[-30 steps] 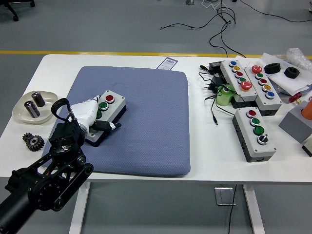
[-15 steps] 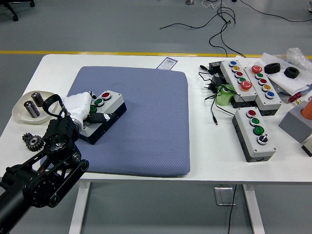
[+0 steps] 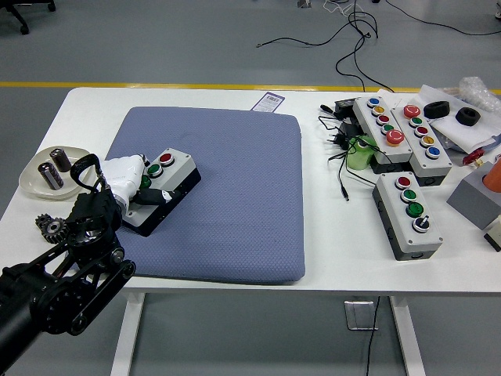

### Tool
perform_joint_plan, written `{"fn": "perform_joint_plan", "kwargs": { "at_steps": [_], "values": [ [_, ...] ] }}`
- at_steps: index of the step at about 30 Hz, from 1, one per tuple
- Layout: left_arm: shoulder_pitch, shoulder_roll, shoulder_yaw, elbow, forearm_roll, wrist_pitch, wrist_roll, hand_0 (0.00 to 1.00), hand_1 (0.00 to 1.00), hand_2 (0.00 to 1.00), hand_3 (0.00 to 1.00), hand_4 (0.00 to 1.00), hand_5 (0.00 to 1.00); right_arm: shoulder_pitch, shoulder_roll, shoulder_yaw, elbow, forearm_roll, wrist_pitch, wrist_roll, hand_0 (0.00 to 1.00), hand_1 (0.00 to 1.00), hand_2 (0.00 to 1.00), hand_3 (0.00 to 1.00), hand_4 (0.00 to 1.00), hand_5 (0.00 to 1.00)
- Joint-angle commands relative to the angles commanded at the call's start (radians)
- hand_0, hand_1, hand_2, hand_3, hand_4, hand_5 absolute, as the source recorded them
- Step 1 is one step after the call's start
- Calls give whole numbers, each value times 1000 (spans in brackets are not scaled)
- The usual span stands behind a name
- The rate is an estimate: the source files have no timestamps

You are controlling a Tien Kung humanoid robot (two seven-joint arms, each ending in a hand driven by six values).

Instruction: Pick up the button,place it on the desk,press the button,press the button

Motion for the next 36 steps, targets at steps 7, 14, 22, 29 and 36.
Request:
{"fn": "perform_joint_plan", "kwargs": {
  "at_steps": [7, 14, 22, 29, 36],
  "values": [
    [-25, 33, 43, 7, 0, 13, -134, 30, 2, 2, 225, 786, 468, 2, -1, -4, 0, 6, -2, 0, 538, 671, 733, 627, 317, 142],
    [-71, 93, 117, 32, 0, 79, -393, 33, 2, 2, 224, 761, 500, 4, -1, -8, 0, 9, -2, 0, 536, 670, 730, 626, 316, 139],
    [-160, 186, 298, 66, 0, 231, -676, 28, 2, 2, 243, 750, 548, 5, -1, -5, 0, 11, -4, 0, 537, 669, 731, 626, 315, 140],
    [-216, 226, 415, 91, 0, 354, -778, 28, 2, 2, 246, 757, 549, 6, -1, -10, 0, 15, -4, -1, 537, 669, 730, 626, 315, 138],
    [-220, 234, 424, 91, -9, 320, -774, 29, 2, 12, 398, 768, 572, 5, -1, -17, 0, 24, -6, -2, 536, 669, 730, 626, 315, 138]
  ]
}}
